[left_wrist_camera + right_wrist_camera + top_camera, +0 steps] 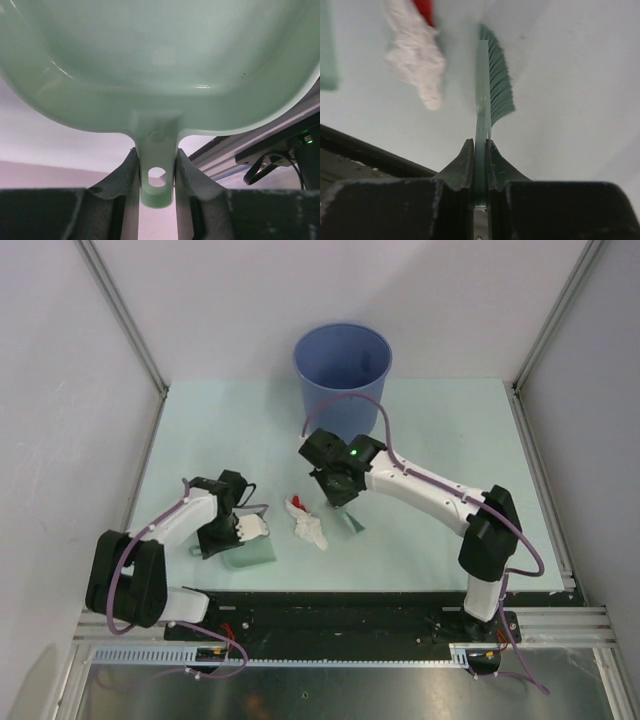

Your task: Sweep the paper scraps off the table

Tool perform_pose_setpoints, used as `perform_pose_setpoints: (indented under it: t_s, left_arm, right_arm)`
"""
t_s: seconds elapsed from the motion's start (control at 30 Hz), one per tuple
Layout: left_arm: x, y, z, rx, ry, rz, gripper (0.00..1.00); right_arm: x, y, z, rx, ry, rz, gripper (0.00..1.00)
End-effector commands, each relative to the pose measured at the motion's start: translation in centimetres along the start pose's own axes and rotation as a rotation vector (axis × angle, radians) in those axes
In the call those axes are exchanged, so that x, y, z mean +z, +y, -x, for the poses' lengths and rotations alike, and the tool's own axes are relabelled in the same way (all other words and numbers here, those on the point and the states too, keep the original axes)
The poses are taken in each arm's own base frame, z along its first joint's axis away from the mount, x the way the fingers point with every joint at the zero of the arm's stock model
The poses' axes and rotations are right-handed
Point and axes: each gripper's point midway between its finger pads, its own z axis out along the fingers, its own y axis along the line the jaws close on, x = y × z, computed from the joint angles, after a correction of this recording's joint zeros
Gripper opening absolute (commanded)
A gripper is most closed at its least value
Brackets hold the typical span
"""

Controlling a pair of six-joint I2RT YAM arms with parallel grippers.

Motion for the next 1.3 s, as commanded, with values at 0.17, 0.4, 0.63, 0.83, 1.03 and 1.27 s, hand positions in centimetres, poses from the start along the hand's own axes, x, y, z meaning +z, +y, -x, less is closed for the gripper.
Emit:
perform_pose_setpoints:
  t_s: [0.17, 0.4, 0.63, 0.83, 1.03, 1.27]
  left_arm:
    - [0.0, -1.2, 3.3, 0.009, -0.108, -0.148, 0.0]
    - [-0.7, -1.0, 4.4, -0.02, -0.184, -0.161, 0.0]
    - [-1.5, -0.8, 4.9, -0.094, -0.281, -0.181, 0.0]
    - [-4.0, 0.8, 6.3, -0.194, -0.405, -0.143, 0.0]
    - [-9.4, 4.7, 7.7, -0.282, -0.527, -0.005, 0.0]
    - [-18.1, 12.6, 8.7, -0.334, -0.606, 0.24, 0.0]
  right_arm:
    - [-3.0, 15.6, 8.3, -0.001, -0.235, 0.597, 0.0]
    - [-5.8, 11.1, 10.6, 0.061, -0.367, 0.462, 0.0]
    - [-9.6, 5.1, 11.6, 0.076, -0.502, 0.23, 0.0]
    - [-12.9, -0.4, 11.1, 0.126, -0.57, 0.059, 0.0]
    - [-14.4, -6.1, 8.1, 0.213, -0.57, -0.041, 0.0]
    - [-14.1, -12.8, 3.1, 0.354, -0.533, -0.095, 0.0]
